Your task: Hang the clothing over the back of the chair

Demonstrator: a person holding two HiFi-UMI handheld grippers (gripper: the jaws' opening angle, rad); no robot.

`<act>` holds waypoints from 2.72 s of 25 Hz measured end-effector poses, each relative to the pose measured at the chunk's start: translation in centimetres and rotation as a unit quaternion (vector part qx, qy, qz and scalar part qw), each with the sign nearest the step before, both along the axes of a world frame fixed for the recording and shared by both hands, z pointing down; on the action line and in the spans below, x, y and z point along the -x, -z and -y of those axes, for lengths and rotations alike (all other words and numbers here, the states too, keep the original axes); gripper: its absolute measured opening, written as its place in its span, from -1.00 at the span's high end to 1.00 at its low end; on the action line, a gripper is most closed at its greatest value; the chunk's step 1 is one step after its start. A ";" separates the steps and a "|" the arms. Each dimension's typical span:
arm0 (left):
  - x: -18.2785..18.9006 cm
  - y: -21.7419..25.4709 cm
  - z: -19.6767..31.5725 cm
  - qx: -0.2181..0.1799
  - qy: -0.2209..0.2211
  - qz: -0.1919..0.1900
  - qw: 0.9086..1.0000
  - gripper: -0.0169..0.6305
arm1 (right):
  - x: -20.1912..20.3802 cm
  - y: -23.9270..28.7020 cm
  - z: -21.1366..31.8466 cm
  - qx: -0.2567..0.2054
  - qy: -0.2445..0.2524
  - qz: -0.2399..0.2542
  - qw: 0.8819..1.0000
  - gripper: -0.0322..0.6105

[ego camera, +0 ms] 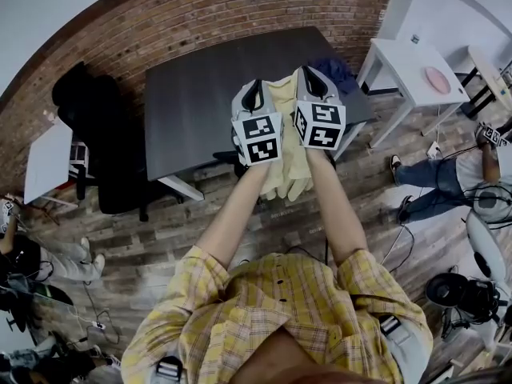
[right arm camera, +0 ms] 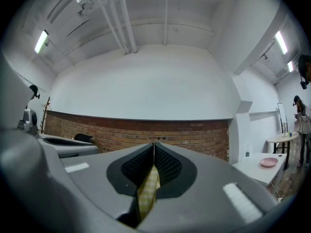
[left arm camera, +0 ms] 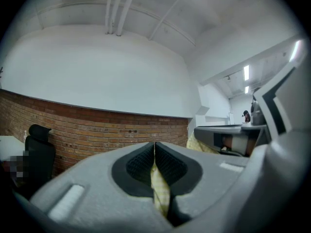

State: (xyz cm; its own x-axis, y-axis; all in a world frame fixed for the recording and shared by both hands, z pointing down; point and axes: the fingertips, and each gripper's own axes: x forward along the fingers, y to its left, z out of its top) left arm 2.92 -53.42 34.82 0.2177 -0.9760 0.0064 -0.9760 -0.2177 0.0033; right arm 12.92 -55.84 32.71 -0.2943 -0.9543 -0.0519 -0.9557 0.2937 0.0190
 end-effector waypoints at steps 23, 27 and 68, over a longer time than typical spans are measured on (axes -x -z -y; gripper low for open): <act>-0.8 -0.5 -0.3 0.013 -0.025 -0.013 1.000 0.72 | 0.9 -1.3 -0.2 0.013 0.016 -0.011 1.000 0.60; -0.7 -0.4 -0.6 0.014 -0.031 -0.019 0.999 0.72 | 0.7 -0.5 -0.6 0.009 0.017 -0.008 1.000 0.60; -0.3 1.9 -11.0 -0.005 -0.066 -0.014 0.998 0.94 | 1.5 2.4 -12.3 -0.016 0.008 -0.010 1.000 0.92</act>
State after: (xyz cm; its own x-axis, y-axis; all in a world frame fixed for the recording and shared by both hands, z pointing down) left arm 3.21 -42.44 32.94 0.3439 -0.9389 -0.0112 -0.9386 -0.3441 0.0270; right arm 11.44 -43.56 30.27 -0.3109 -0.9474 -0.0756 -0.9502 0.3080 0.0469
